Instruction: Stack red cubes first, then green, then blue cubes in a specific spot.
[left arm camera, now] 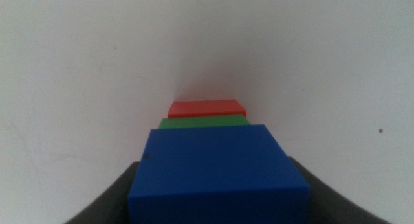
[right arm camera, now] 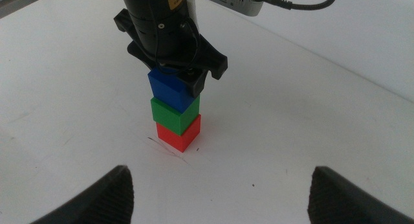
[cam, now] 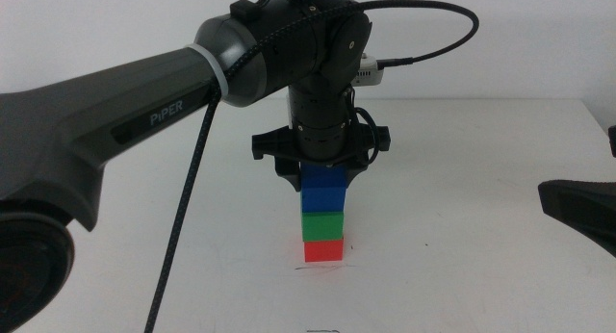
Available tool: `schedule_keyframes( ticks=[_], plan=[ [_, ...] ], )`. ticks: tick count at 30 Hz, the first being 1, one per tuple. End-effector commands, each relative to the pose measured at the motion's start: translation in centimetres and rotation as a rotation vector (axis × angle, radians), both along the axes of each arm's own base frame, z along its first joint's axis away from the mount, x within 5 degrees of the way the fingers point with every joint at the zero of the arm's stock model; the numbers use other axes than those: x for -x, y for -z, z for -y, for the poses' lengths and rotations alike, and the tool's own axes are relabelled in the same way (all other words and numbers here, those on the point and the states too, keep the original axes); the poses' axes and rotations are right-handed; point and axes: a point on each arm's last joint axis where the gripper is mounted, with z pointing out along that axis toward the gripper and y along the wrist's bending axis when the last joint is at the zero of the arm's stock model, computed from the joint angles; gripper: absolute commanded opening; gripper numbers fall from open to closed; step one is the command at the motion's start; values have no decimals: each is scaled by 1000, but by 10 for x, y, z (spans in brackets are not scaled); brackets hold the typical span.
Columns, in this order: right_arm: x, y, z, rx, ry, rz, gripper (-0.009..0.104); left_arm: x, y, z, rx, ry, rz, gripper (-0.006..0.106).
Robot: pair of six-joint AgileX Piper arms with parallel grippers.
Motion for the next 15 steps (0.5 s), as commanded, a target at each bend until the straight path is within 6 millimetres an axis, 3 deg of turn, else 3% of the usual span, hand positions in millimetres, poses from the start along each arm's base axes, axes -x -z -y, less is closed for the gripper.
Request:
schedule_keyframes(
  ticks=[1,2,3,5,9,15],
  plan=[
    [-1,-14,1,-41,-1,87,93,10,-31,-7,25,-19,19,35],
    [-1,-14,1,-41,-1,87,93,10,-31,-7,25,-19,19,40],
    [-1,-14,1,-41,-1,87,93,10,-31,-7,25,-19,19,54],
    [-1,-14,1,-41,-1,87,93,10,-31,-7,23,-18,17,69],
    [-1,-14,1,-41,-1,87,93,11,-33,-7,21,-3,22,87],
    [-1,-14,1,-41,-1,87,93,17,-49,-13,42,4,49,93]
  ],
)
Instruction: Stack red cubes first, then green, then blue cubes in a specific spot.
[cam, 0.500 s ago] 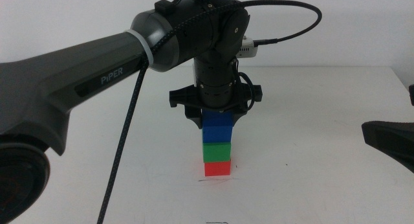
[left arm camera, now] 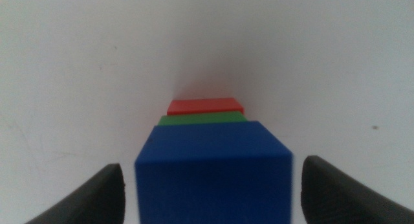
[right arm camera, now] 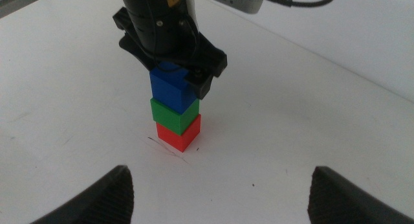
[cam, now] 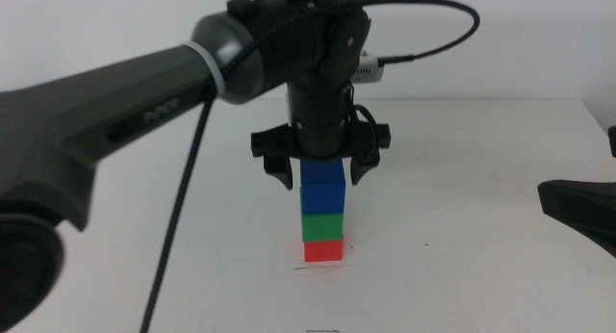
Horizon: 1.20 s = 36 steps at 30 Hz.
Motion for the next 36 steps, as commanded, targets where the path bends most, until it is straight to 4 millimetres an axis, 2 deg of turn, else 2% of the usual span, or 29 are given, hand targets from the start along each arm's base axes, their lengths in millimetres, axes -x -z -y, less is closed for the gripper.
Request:
schedule_keyframes(
  ticks=[1,6,10,14,21,25,26,30,34,36],
  plan=[
    [-1,-14,1,-41,-1,87,93,17,-47,-13,39,-1,47,94],
    [-1,-14,1,-41,-1,87,93,28,-75,-25,58,0,108,94],
    [-1,-14,1,-41,-1,87,93,39,-107,-43,27,57,229,94],
    [-1,-14,1,-41,-1,87,93,59,-147,-69,-12,141,377,94],
    [-1,-14,1,-41,-1,87,93,99,-202,-113,-29,173,577,94],
    [-1,-14,1,-41,-1,87,93,123,-231,-146,-131,203,724,94],
    [-1,-14,1,-41,-1,87,93,131,-240,-161,-158,158,772,94],
    [-1,-14,1,-41,-1,87,93,149,-250,-204,-182,47,808,94],
    [-1,-14,1,-41,-1,87,93,165,-248,-247,-203,-78,860,94],
    [-1,-14,1,-41,-1,87,93,167,-246,-260,-226,-112,927,94]
  ],
)
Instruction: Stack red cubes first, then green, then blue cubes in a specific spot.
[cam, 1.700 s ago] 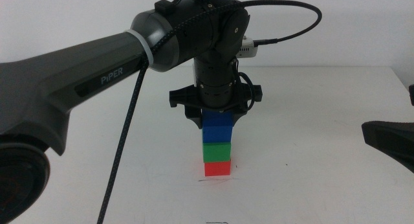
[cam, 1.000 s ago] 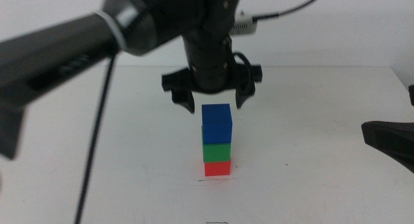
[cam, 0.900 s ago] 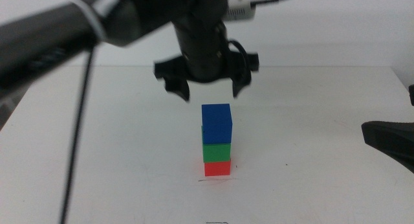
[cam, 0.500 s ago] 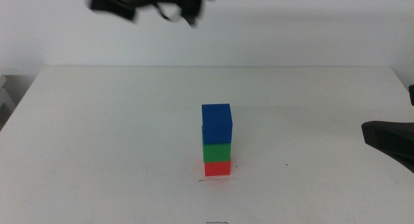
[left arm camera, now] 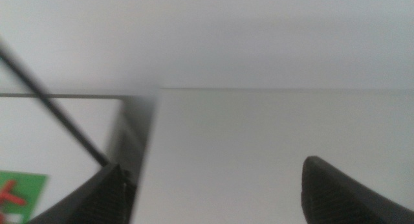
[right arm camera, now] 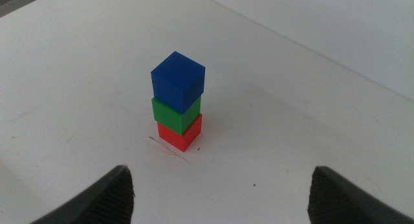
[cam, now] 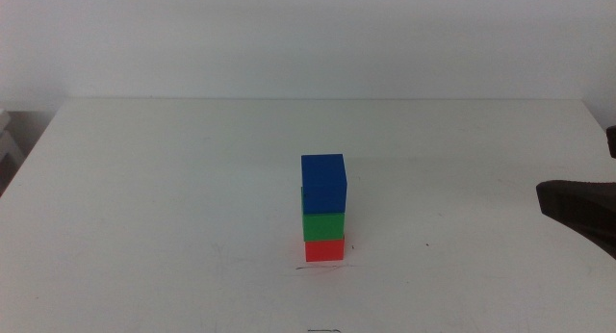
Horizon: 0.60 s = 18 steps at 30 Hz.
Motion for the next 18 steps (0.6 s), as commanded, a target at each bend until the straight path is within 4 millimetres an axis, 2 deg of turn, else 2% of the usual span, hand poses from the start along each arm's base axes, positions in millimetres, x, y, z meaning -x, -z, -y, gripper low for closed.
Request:
schedule_keyframes(
  ticks=[1,7,18],
  plan=[
    [-1,-14,1,-42,-1,87,93,9,-12,-14,0,-6,184,94],
    [-1,-14,1,-42,-1,87,93,13,-13,-27,4,-22,384,94],
    [-1,-14,1,-42,-1,87,93,12,-12,-28,-10,-23,405,94]
  ],
)
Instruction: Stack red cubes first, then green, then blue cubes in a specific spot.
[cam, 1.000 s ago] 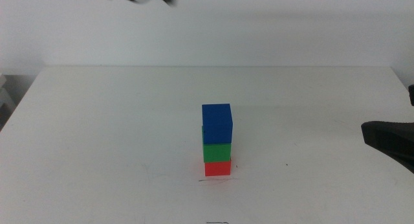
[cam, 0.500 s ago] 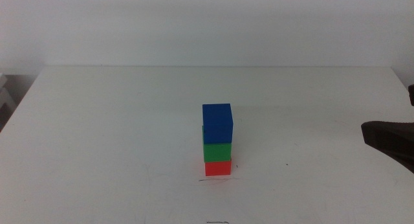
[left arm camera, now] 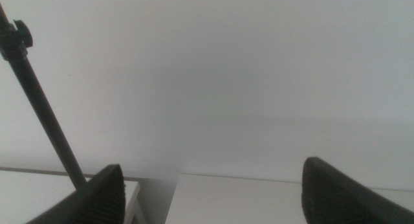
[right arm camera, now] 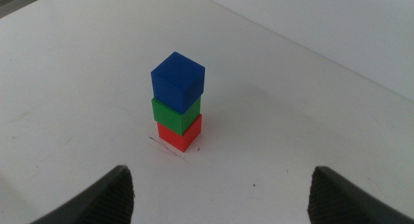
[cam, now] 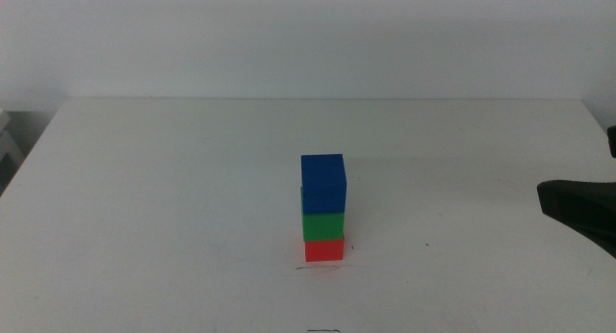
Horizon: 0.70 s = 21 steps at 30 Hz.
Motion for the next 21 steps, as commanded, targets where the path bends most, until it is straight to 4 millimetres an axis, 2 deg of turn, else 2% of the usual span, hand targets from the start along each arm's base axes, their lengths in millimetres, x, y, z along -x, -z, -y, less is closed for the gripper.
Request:
schedule_keyframes(
  ticks=[1,11,17,21],
  plan=[
    [-1,-14,1,-42,-1,87,93,5,-14,0,-13,11,104,94],
    [-1,-14,1,-42,-1,87,93,-6,-9,1,-16,12,76,94],
    [-5,-15,6,37,30,159,93,-16,-5,2,-9,17,51,94],
    [-8,-14,4,51,32,160,93,-16,-2,7,56,56,47,94]
  ],
)
